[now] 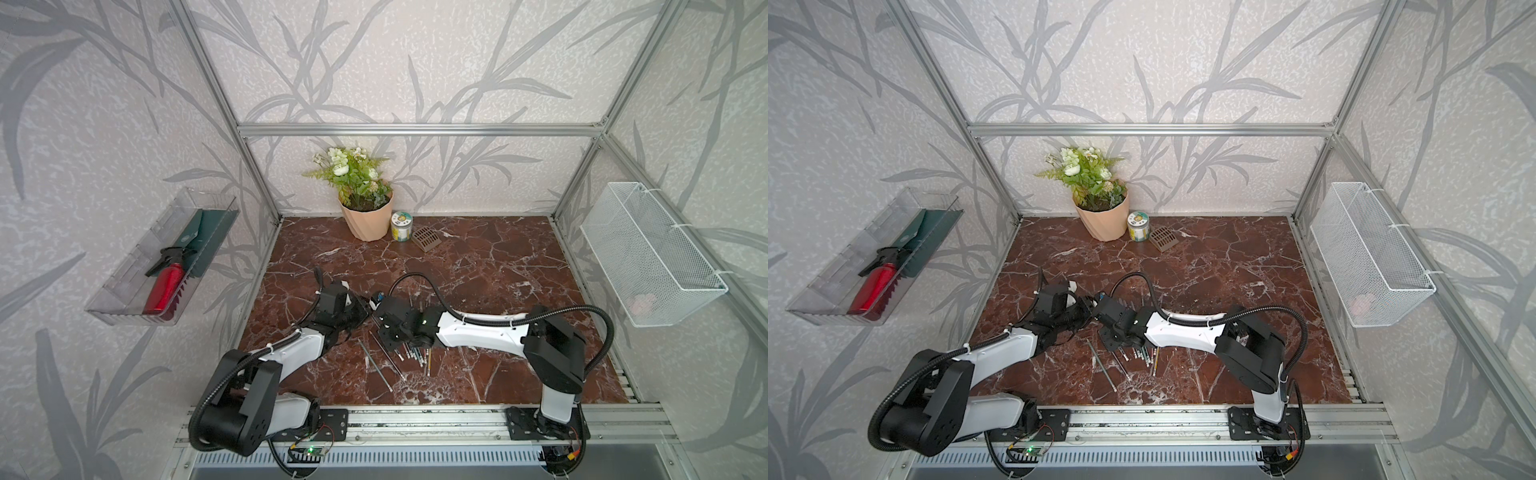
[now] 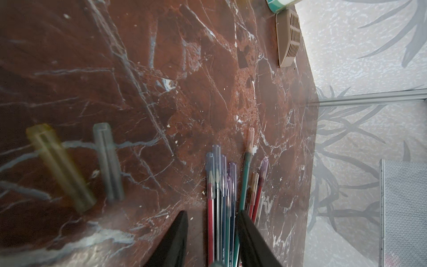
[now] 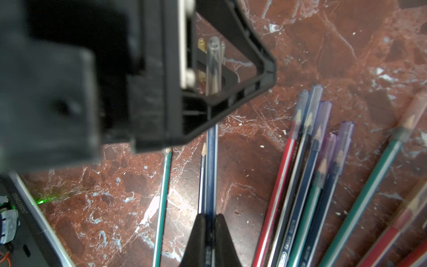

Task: Remove the protective cover of the pencils
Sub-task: Remove the protective sleeve from the pencil.

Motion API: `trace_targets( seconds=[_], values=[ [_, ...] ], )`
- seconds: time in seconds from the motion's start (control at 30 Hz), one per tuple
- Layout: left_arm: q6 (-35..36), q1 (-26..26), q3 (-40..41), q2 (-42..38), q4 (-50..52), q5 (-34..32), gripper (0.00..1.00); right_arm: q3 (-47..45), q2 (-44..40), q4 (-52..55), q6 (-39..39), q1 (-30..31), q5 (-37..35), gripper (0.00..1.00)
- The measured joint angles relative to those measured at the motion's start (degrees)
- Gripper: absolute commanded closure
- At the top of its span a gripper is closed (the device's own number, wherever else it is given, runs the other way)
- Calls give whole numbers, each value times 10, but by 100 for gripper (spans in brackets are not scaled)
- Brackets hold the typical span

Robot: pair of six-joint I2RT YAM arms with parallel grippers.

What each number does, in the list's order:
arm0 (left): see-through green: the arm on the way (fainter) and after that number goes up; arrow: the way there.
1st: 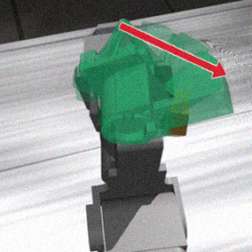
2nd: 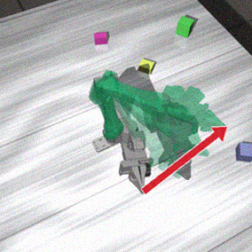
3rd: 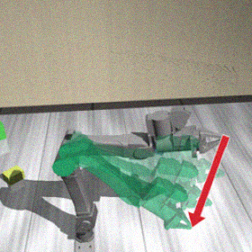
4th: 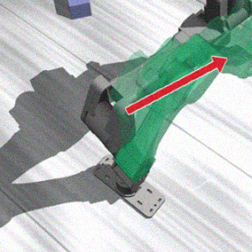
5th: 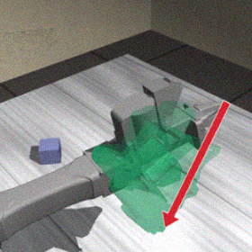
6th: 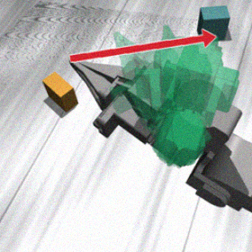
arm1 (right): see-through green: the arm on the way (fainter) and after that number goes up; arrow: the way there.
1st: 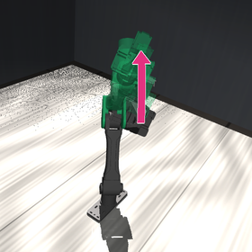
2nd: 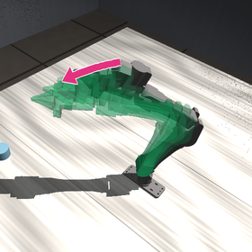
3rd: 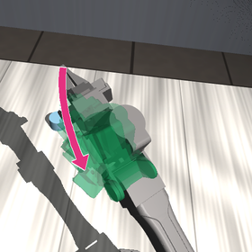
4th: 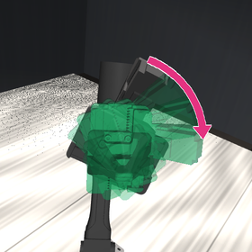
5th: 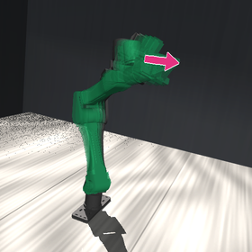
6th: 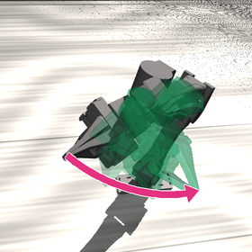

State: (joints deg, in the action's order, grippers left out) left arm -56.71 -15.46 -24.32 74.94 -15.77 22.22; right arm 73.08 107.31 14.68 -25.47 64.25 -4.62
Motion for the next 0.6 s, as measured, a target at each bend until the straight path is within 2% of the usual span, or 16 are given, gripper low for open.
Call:
trace_targets(
  seconds=[0.17, 0.43, 0.6],
  values=[
    [1, 0, -2, -6, 5, -3, 68, 0, 0, 0, 0, 2, -1, 100],
    [2, 0, -2, -41, 19, -13, 83, 0, 0, 0, 0, 2, -5, 100],
    [1, 0, -2, -49, 22, -14, 86, 0, 0, -1, -1, 2, -5, 100]
  ],
)
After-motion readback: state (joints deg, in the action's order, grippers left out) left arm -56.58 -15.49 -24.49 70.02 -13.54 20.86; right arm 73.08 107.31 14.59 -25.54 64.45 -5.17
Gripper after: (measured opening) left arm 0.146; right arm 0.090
